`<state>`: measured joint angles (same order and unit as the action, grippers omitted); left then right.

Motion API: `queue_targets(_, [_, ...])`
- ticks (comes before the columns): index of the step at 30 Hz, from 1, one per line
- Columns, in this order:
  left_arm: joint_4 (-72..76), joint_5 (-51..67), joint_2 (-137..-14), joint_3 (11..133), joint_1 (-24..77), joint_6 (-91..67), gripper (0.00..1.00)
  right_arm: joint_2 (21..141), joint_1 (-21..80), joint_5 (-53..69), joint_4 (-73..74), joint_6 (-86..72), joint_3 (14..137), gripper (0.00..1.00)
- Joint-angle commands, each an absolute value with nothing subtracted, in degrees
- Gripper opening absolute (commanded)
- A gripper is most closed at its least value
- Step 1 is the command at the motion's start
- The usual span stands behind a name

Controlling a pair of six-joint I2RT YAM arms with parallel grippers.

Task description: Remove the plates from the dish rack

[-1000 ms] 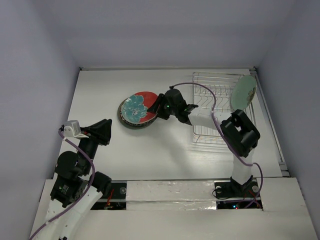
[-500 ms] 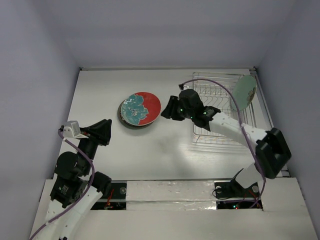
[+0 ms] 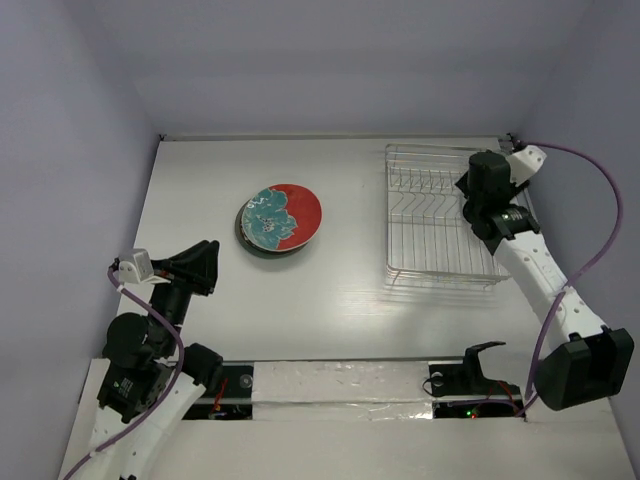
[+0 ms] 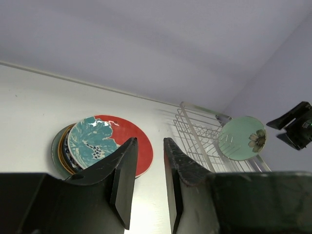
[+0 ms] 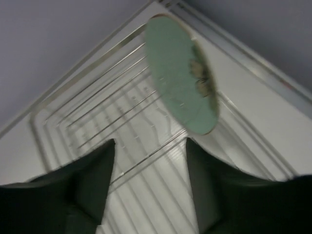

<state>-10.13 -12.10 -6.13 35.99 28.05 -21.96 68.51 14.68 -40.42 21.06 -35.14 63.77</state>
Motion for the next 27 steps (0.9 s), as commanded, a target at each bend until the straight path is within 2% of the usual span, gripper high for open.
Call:
queue_targets(1, [-7.9,-11.9,-5.4,35.7,28.4,-21.7,0.25,69.3,6.8,-48.8,20.4,-28.4,63.5,0.71])
queue_targets(3, [-7.9,-11.9,-5.3,35.7,28.4,-21.7,0.25,71.4,3.1,-44.3,18.6,-24.8,64.2,0.74])
queue_targets(6, [-7.7,-11.9,-5.3,35.7,28.4,-21.6,0.25,73.0,0.3,-39.6,11.6,-16.3,62.9,0.72])
queue_targets(12, [-7.7,-11.9,-5.2,35.7,28.4,-21.6,0.26,81.0,-5.3,-33.7,15.3,-11.6,68.6,0.6])
queue_targets(15, [-7.7,-11.9,-5.3,35.7,28.4,-21.5,0.26,83.5,-6.8,-27.9,16.3,-8.7,72.1,0.59])
queue_targets(18, [-7.7,-11.9,-5.5,35.8,28.4,-21.5,0.26,87.3,-6.8,-27.8,17.9,-5.9,75.5,0.58])
queue_targets(22, [-7.8,-11.9,-5.5,35.8,28.4,-21.6,0.26,90.3,-8.4,-27.3,18.4,-3.6,77.3,0.48])
queue_targets(27, [-7.7,-11.9,-5.7,35.8,28.4,-21.6,0.26,93.6,-8.4,-25.8,18.6,-0.7,78.4,0.43])
